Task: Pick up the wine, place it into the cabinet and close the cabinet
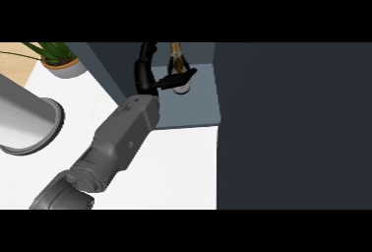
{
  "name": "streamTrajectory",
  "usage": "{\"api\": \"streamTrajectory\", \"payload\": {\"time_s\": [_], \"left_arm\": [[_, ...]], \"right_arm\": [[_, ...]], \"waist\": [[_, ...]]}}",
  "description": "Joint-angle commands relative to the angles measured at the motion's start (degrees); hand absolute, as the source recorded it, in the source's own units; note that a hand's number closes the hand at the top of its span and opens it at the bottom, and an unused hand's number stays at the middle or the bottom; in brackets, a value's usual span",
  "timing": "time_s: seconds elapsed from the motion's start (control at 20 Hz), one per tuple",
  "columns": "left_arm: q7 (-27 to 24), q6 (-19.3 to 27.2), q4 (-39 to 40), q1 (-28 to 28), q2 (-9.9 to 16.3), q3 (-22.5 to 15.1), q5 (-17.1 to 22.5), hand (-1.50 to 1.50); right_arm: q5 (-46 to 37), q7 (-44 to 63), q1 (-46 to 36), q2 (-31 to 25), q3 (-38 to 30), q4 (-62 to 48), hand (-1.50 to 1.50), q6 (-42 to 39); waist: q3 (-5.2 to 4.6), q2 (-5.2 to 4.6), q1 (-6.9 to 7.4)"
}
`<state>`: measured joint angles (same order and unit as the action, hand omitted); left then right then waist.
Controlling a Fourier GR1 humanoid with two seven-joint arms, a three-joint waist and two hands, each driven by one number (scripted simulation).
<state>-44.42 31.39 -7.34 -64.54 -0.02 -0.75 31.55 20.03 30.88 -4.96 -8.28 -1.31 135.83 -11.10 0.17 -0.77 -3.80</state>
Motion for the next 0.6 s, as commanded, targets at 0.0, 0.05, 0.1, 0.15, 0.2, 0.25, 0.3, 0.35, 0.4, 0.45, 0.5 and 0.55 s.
{"api": "streamTrajectory", "payload": {"time_s": [0.0,0.05,0.1,0.15,0.2,0.25,0.3,0.35,0.4,0.45,0.5,0.55], "left_arm": [[-1.9,0.2,2.2,2.1,0.4,-0.3,-1.3,-1.50],[-2.0,0.6,2.6,2.7,0.4,-0.2,-1.2,-1.50],[-2.6,0.7,2.6,3.1,0.0,-0.7,-1.6,-1.50],[-2.2,1.3,3.1,2.5,0.5,-0.9,-2.2,-1.50],[-3.4,0.6,2.7,3.6,0.7,-0.2,-1.6,-1.50],[-3.1,1.8,2.9,2.8,0.0,-0.3,-1.7,-1.50],[-2.5,2.2,2.9,2.5,0.3,-0.3,-2.1,-1.50],[-3.3,1.3,2.7,4.1,0.2,0.4,-1.4,-1.50],[-2.7,0.0,2.5,3.1,2.3,0.9,-1.1,-1.50],[-3.8,-0.6,2.1,4.0,2.0,0.9,-1.3,-1.50],[-4.2,-0.4,1.7,3.9,2.1,1.6,-0.7,-1.50],[-7.0,2.3,1.4,4.7,0.0,1.8,-0.6,-1.50]], "right_arm": [[1.2,0.9,1.3,-0.2,-0.3,3.8,-1.50,0.1],[2.7,1.3,0.9,-1.5,-2.1,3.7,-1.50,-0.5],[2.0,1.4,-0.2,-0.7,-1.1,3.2,-1.50,0.3],[0.6,1.0,1.0,-0.3,0.0,3.6,-1.50,0.0],[1.7,2.0,2.0,-0.2,-0.4,5.0,-1.50,0.7],[0.9,-0.8,-0.8,-0.1,-0.6,1.9,-1.50,-0.3],[-1.1,2.2,-1.1,0.4,0.9,3.7,-1.50,2.5],[1.1,1.7,0.7,-0.5,0.5,4.4,-1.50,0.4],[0.9,1.5,0.3,0.4,0.6,4.8,-1.50,1.5],[1.6,-1.6,0.2,-0.9,-1.8,0.5,-1.50,-1.2],[1.3,1.6,0.2,-0.9,-0.9,3.8,-1.50,0.7],[0.9,-1.0,2.7,0.6,0.8,3.7,-1.50,-0.6]], "waist": [[-0.23,-0.53,-0.05],[-0.23,-0.62,-0.36],[-0.24,-0.51,-0.05],[-0.24,-0.58,-0.15],[-0.25,-0.60,-0.45],[-0.25,-0.85,-0.48],[-0.28,-0.49,0.25],[-0.26,-0.49,0.04],[-0.28,-0.74,-0.55],[-0.22,-0.72,0.08],[-0.27,-0.61,-0.15],[-0.24,-0.74,-0.82]]}}
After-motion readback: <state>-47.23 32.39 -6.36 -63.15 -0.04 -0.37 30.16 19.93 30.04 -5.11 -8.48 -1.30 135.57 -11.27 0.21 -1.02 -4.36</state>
